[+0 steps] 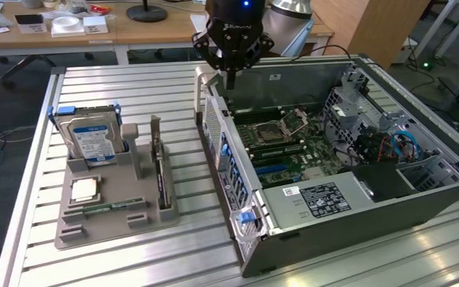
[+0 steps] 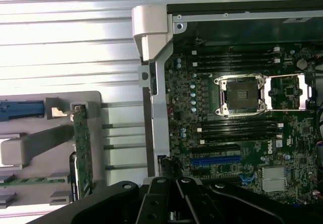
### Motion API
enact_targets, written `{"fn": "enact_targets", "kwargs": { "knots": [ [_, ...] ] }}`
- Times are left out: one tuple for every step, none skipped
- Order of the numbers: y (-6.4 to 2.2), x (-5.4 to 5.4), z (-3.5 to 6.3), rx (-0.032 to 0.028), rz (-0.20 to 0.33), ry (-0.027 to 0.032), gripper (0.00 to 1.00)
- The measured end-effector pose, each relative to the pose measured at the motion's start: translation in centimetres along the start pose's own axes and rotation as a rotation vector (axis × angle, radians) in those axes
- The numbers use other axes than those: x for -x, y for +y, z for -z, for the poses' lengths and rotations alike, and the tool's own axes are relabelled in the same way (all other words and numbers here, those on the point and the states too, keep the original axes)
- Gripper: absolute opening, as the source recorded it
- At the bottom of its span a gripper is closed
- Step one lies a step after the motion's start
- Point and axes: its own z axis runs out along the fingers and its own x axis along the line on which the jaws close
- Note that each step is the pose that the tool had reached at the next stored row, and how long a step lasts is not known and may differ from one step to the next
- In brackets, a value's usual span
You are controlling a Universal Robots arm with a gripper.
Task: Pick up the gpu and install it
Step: 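Reach for the gpu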
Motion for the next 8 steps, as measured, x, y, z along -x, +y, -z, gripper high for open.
{"fn": "enact_targets", "kwargs": {
  "knots": [
    [-0.01,-0.1,0.00,0.0000,0.000,0.0000,0.11],
    [-0.02,-0.3,0.01,0.0000,0.000,0.0000,0.11],
    [-0.03,-0.4,0.01,0.0000,0.000,0.0000,0.11],
    [-0.03,-0.6,0.01,0.0000,0.000,0.0000,0.11],
    [-0.04,-0.7,0.01,0.0001,0.000,0.0000,0.11],
    [-0.05,-0.9,0.02,0.0000,0.000,0.0001,0.11],
    [-0.06,-1.0,0.02,0.0000,0.000,0.0000,0.11],
    [-0.06,-1.2,0.02,0.0000,0.000,0.0000,0.11]
  ]
}}
